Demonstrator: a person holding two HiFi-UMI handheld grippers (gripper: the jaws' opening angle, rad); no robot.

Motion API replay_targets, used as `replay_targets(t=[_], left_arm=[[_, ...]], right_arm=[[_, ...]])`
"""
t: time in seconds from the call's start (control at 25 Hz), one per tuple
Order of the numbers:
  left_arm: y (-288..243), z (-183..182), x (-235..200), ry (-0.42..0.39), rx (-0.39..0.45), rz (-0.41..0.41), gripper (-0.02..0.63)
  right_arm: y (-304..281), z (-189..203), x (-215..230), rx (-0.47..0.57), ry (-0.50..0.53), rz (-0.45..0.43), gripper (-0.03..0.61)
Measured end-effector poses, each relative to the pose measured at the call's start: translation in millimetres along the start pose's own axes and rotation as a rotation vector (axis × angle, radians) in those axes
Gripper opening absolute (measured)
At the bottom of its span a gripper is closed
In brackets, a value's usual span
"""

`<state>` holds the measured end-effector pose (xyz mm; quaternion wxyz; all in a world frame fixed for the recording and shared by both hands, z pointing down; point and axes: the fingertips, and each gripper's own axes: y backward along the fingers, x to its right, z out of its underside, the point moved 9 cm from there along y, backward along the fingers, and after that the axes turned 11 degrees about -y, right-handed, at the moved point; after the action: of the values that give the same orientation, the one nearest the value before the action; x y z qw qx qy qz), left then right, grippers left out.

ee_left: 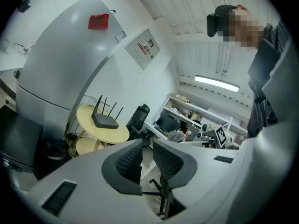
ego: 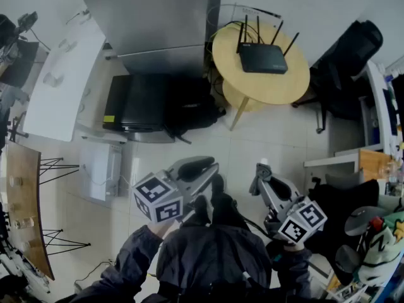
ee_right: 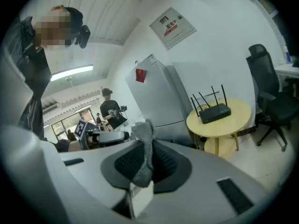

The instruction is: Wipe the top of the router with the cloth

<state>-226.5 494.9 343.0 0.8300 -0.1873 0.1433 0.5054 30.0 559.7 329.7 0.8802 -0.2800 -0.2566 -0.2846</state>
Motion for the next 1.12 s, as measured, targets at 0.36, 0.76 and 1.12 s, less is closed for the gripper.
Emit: replay_targets(t=[0.36, 0.76, 1.12], left_arm=[[-82.1, -37.4, -59.9, -0.030, -0.001, -0.029, 0.067], [-263.7, -125.3, -177.3, -0.023, -0.013, -0.073, 0.066], [-362.5, -170.0, -245.6, -0.035, -0.054, -0.088, 0.066]], right_arm=[[-36.7, -67.4, 80.7, 0.043, 0.005, -0.018, 0.071], [-116.0, -232.2, 270.2, 0.027, -0.009, -0.033, 0.071], [-184.8, -313.2, 348.4, -0.056, 0.010, -0.056, 0.071]])
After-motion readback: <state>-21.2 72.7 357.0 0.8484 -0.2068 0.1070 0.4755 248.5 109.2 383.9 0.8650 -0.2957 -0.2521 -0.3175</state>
